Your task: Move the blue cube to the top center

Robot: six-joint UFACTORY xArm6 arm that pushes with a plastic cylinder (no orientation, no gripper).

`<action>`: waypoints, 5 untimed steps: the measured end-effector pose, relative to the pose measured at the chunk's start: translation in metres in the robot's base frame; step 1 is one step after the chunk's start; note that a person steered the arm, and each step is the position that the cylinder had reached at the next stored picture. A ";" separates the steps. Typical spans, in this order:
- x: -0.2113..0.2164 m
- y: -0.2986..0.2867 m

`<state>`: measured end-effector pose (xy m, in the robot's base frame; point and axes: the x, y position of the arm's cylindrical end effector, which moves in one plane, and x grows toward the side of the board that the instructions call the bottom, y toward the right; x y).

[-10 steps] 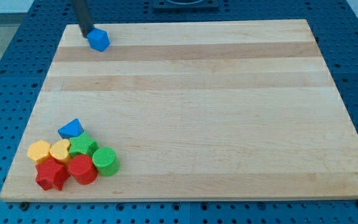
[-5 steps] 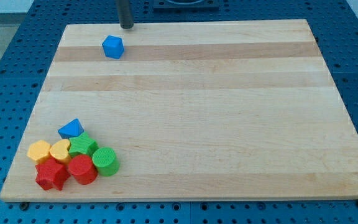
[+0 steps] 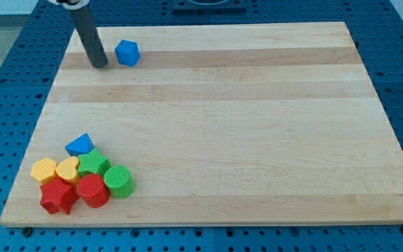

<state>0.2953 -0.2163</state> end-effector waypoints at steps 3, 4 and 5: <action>-0.010 0.072; -0.002 0.127; 0.000 0.184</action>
